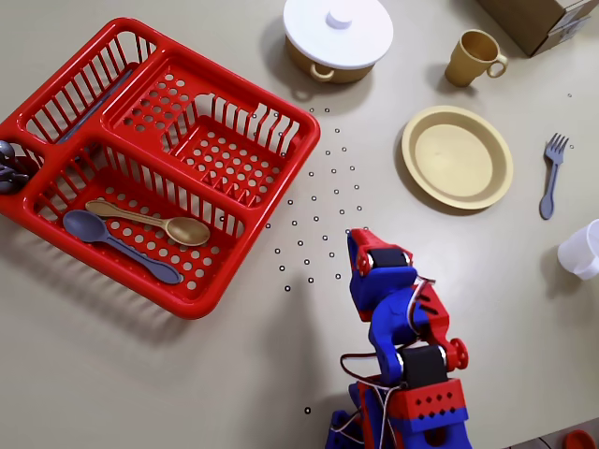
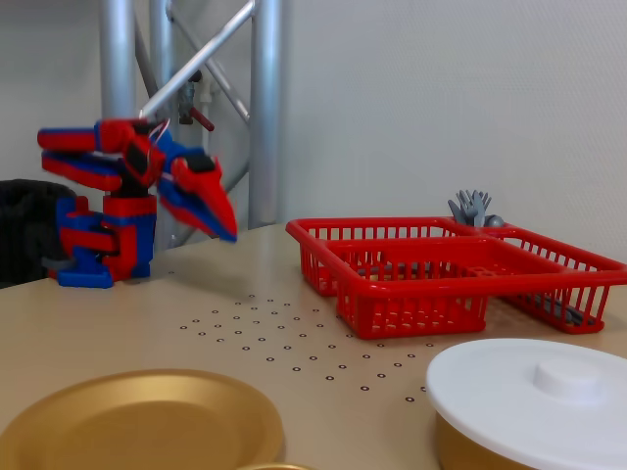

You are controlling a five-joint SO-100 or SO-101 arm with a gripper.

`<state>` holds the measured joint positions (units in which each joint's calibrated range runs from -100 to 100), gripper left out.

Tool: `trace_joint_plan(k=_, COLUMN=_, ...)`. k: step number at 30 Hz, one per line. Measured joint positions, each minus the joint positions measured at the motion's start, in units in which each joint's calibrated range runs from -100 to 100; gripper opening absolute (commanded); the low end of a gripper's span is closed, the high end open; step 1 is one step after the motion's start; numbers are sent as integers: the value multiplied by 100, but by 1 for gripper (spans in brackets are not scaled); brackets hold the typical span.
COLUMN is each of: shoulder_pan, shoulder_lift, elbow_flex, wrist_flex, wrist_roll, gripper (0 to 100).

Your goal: Grasp the plate, place it on the cross drawn on the table.

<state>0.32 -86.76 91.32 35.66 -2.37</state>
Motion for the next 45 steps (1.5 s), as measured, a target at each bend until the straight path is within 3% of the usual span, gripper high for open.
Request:
trace_joint_plan(k=4, shoulder_pan=0, shoulder_lift=-866, elbow_flex=651, wrist_flex=-16, wrist_roll=103, gripper=0)
trace_joint_plan(k=16, shoulder_pan=-27, shoulder_lift=-850, elbow_flex=750, wrist_flex=-88, wrist_roll=107, gripper=0)
trace_joint_plan(k=30, shoulder_pan=109, shoulder_lift=-858, elbow_flex=759, wrist_flex=1218, wrist_roll=386, gripper=0)
trace_joint_plan(k=45, shoulder_pan=273, shoulder_lift=-858, elbow_flex=759, wrist_flex=1546, wrist_roll=361, gripper=0)
